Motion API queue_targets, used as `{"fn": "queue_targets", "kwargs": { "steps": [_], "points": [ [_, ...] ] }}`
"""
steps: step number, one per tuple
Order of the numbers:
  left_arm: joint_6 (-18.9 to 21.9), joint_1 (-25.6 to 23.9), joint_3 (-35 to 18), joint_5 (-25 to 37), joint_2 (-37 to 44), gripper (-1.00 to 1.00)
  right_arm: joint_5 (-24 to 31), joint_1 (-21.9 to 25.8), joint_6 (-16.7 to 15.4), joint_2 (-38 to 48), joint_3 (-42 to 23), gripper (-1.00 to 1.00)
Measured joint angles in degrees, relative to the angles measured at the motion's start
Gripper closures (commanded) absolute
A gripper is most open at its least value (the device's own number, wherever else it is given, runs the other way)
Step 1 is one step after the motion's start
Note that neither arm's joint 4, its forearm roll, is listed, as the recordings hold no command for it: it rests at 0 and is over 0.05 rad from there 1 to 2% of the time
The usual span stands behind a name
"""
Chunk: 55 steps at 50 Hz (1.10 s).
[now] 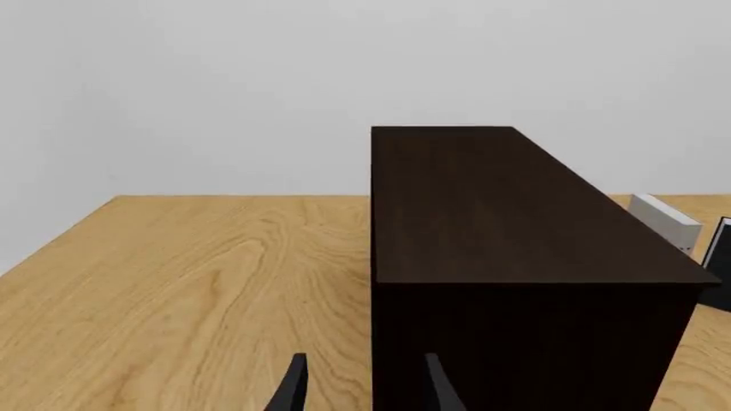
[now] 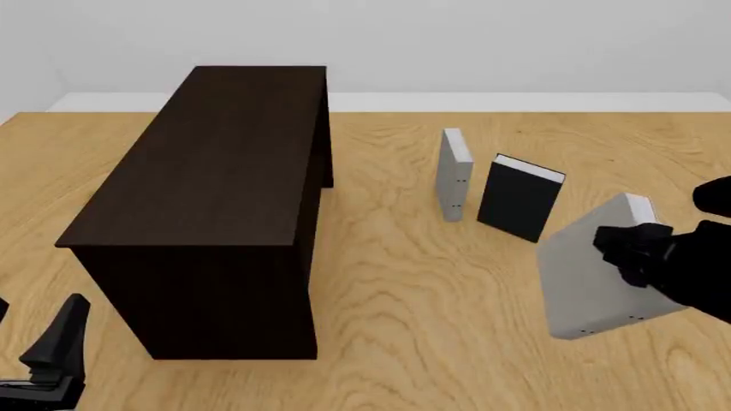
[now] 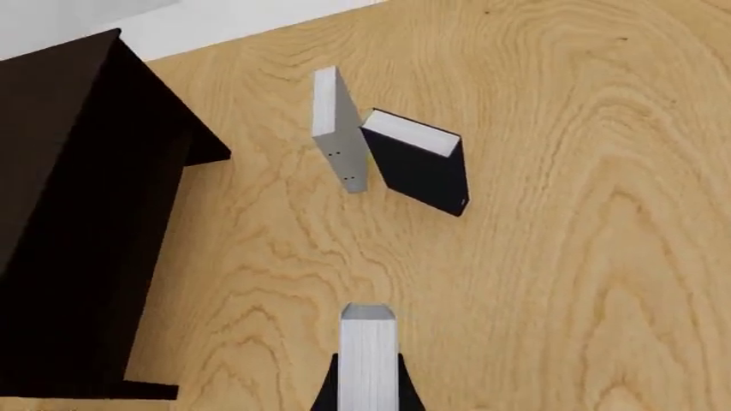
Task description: Pick up the book on the right and place it under the cabinet shelf.
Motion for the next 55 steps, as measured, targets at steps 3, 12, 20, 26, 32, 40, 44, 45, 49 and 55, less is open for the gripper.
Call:
{"fn": "queue_targets", "kwargs": {
  "steps": [3,12,20,26,32,40,44,45,49,55],
  "points": [
    [0.00,0.00,0.00,-0.04,0.04,-1.00,-1.63,1.47,1.08,0.14,-0.15,1.00],
    [-0.01,0.02,0.00,-0.19,0.20,-1.00,-8.24,6.38,5.08,2.03,0.22,1.00],
    [-0.01,0.04,0.01,-0.29,0.27,-1.00,-15.54,10.62,9.07,4.94,1.16,1.00],
    [-0.01,0.05,0.01,-0.29,0.26,-1.00,-21.53,13.78,12.12,7.73,2.21,1.00],
    [-0.01,0.06,0.00,-0.27,0.24,-1.00,-27.53,16.68,14.80,11.15,3.23,1.00],
    [0.00,0.07,-0.01,-0.23,0.20,-1.00,-34.69,19.46,17.72,15.68,4.33,1.00],
    [0.00,0.07,-0.01,-0.21,0.18,-1.00,-38.07,20.63,19.11,17.80,4.87,1.00],
    [0.00,0.07,0.00,-0.21,0.17,-1.00,-38.91,20.90,19.42,18.38,4.96,1.00],
    [0.00,0.07,0.00,-0.19,0.15,-1.00,-42.81,22.21,21.08,20.80,5.54,1.00],
    [0.00,0.07,0.01,-0.17,0.12,-1.00,-49.85,24.07,24.23,25.51,6.49,1.00]
  ]
}}
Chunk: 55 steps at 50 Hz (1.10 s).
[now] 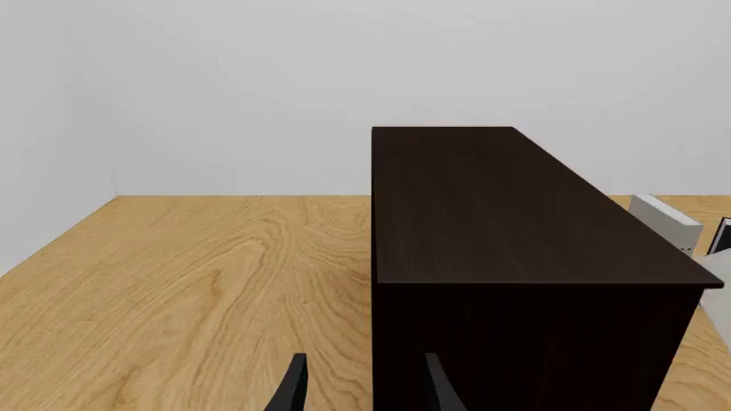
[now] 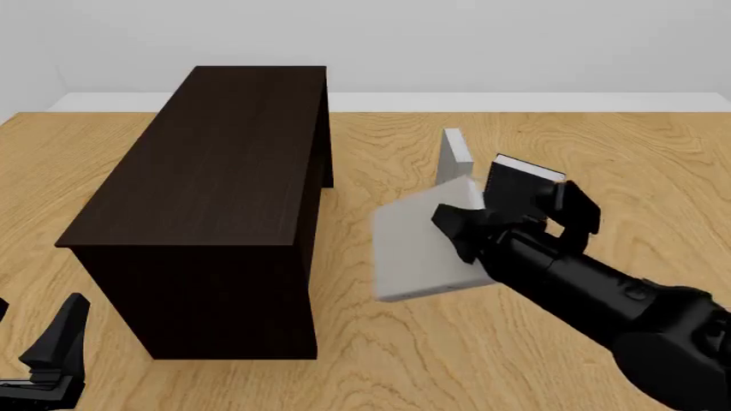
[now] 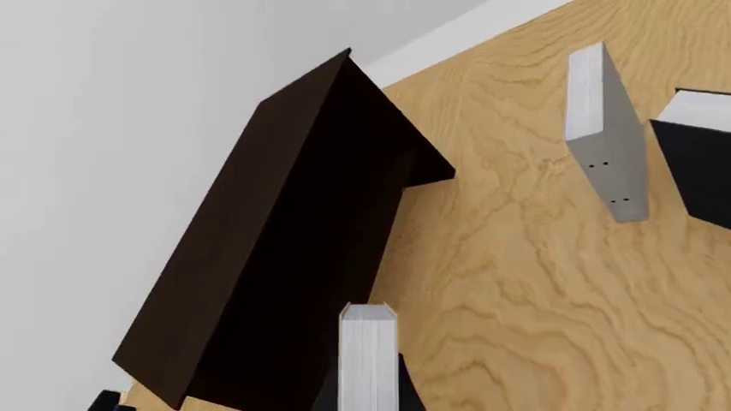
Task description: Pick up the book on the right and place it under the cabinet shelf.
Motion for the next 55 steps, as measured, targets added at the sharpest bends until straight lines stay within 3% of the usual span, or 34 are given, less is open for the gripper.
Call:
{"fn": "queue_targets", "kwargs": {
  "steps": [16,35,55],
  "points": [
    [0.00,0.00,0.01,0.01,-0.03,-1.00,-12.32,1.52,5.15,12.57,-2.05,1.00],
    [-0.01,0.03,-0.04,0.04,-0.05,-1.00,-19.40,1.23,8.10,27.14,-7.67,1.00],
    [-0.01,0.06,-0.02,-0.03,-0.04,-1.00,-25.00,1.31,9.47,36.66,-8.77,1.00]
  ]
}}
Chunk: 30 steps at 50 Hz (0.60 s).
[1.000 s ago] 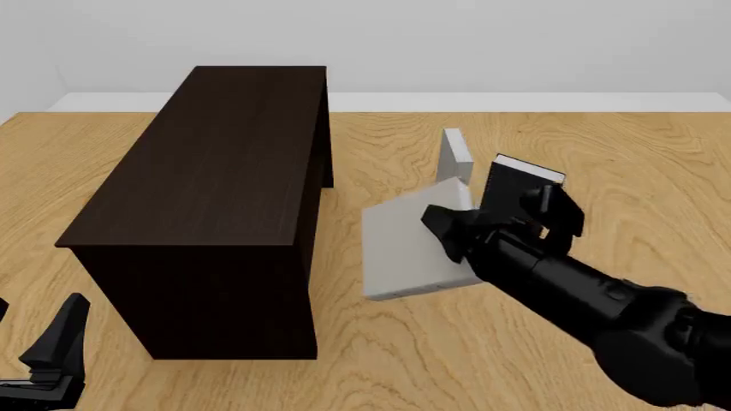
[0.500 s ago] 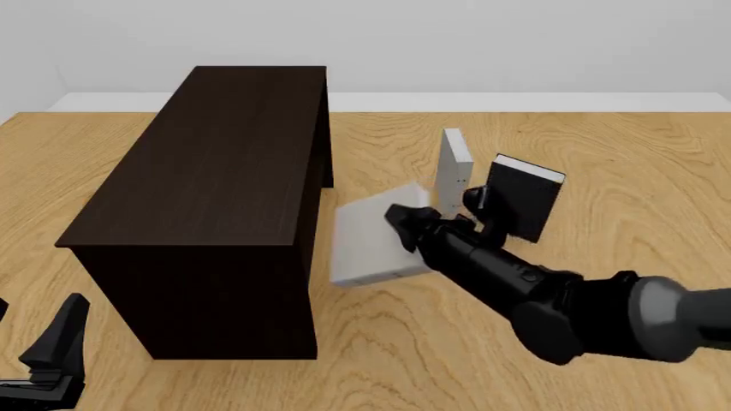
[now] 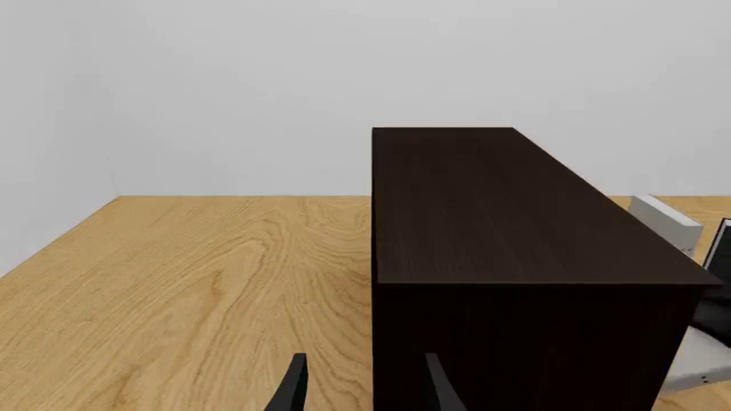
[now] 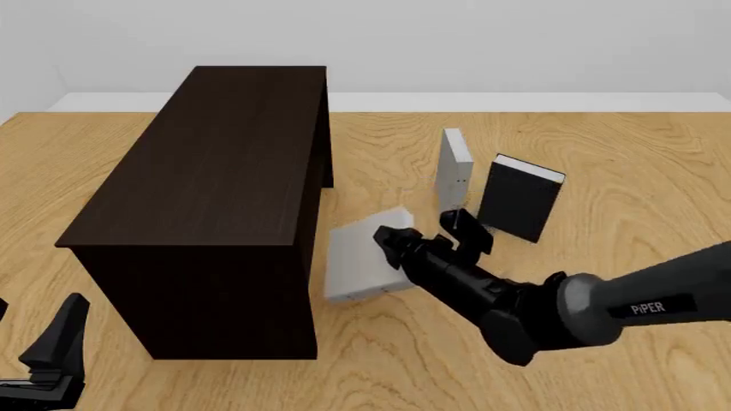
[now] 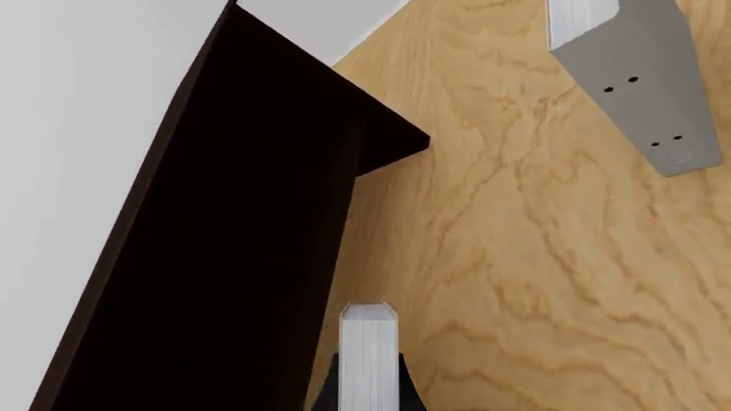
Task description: Pick up the book on the right and place it under the cabinet shelf.
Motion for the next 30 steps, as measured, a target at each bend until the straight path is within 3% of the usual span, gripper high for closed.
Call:
{"fn": "queue_targets", "kwargs": {
  "steps": [29,30],
  "points": [
    [0.01,0.03,0.00,0.01,-0.02,-1.00,-4.45,-0.37,0.78,5.16,-0.26,1.00],
    [0.01,0.03,0.00,0.01,-0.02,-1.00,-4.54,-0.37,0.78,5.19,-0.24,-1.00]
  ]
}}
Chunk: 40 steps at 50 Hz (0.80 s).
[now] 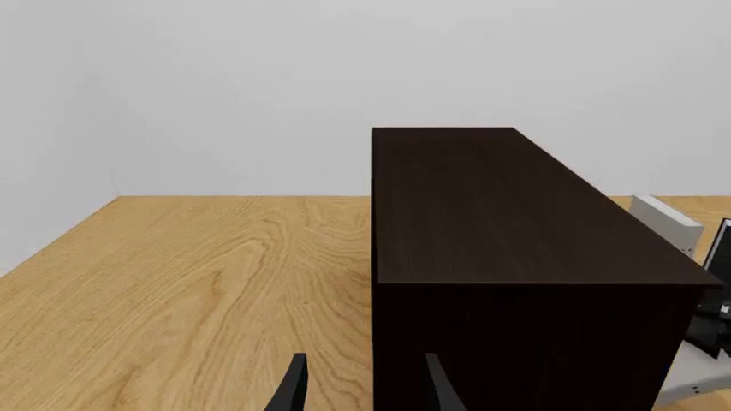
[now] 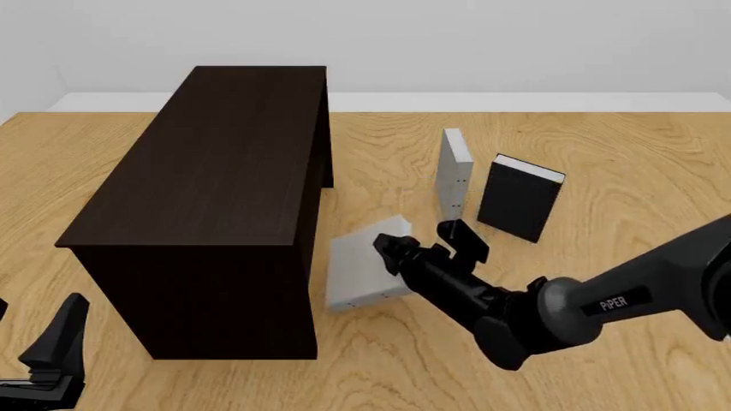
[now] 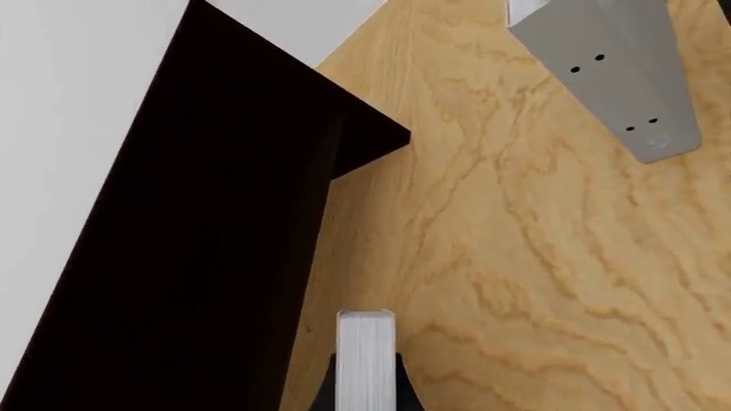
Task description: Pick up the book on the right and place it under the cabinet shelf.
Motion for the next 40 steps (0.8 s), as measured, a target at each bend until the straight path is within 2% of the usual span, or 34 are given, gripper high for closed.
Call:
{"fn": "queue_targets", "kwargs": {
  "steps": [16,40],
  "points": [
    [-0.01,0.01,0.01,-0.08,-0.02,-1.00,1.25,-0.93,-0.64,0.48,0.28,-1.00],
    [0.01,0.04,0.03,-0.11,0.14,-1.00,7.51,-3.69,-5.69,0.84,-0.68,-1.00]
  ]
}}
